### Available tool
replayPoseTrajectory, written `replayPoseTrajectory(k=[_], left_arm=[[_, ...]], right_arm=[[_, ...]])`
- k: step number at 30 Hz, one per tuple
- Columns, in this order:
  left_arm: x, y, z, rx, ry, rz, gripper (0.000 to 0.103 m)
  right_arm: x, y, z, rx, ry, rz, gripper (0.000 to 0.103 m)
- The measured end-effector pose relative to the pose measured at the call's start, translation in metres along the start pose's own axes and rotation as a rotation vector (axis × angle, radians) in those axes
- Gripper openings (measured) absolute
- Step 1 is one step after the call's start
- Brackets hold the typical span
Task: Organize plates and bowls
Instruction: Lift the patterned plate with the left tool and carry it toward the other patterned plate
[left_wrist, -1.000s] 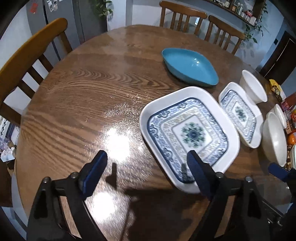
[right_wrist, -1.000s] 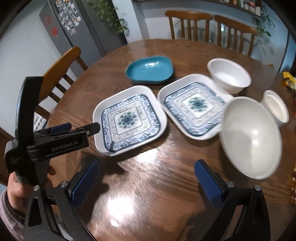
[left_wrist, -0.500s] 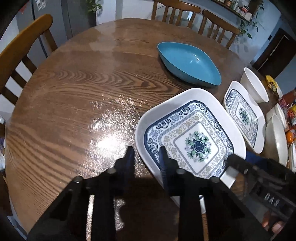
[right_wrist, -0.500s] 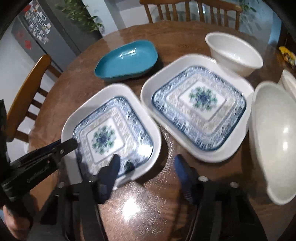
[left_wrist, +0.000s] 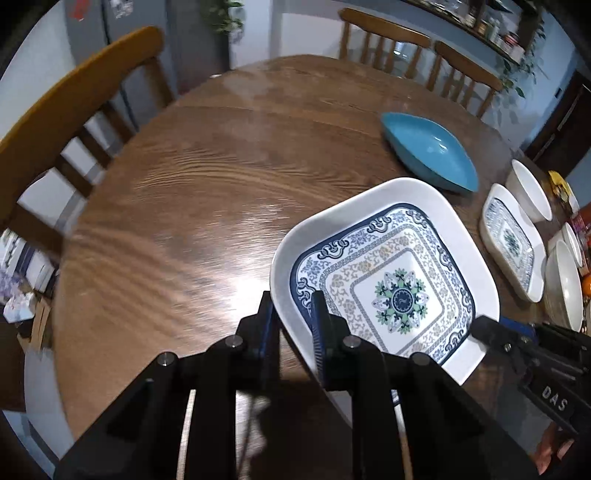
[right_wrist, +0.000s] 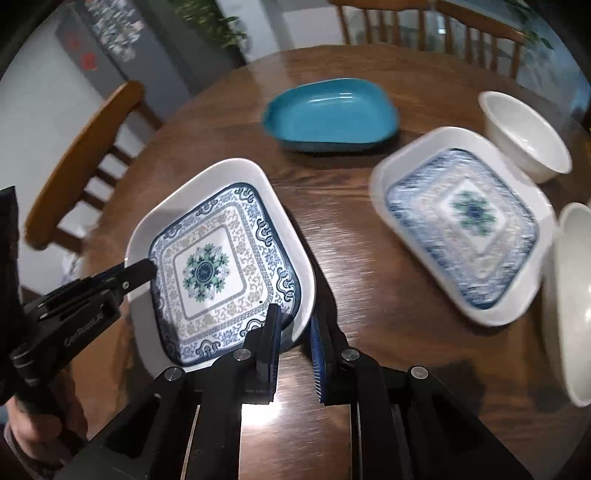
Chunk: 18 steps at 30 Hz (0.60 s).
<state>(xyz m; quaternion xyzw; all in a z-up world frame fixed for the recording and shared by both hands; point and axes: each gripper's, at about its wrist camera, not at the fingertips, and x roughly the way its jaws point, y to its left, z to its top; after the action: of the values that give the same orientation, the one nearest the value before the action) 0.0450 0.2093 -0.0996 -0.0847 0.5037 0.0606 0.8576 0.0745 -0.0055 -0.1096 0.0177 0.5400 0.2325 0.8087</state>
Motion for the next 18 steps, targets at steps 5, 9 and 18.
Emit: replayPoseTrajectory(k=[5,9,18], left_arm=[[0.001,0.025,-0.006,-0.043,0.016,0.054,0.018],[0.013,0.027,-0.005,-0.058,0.036,0.077,0.018],[-0.006,0.029,-0.005,-0.101,-0.022,0.152,0.078]], right_arm=[[0.01,0.029,-0.009,-0.052,0.053,0.057,0.017],[0.023,0.033,-0.013,-0.052,0.091,0.081,0.021],[-0.012,0.01,-0.015,-0.039,-0.015,0.033,0.048]])
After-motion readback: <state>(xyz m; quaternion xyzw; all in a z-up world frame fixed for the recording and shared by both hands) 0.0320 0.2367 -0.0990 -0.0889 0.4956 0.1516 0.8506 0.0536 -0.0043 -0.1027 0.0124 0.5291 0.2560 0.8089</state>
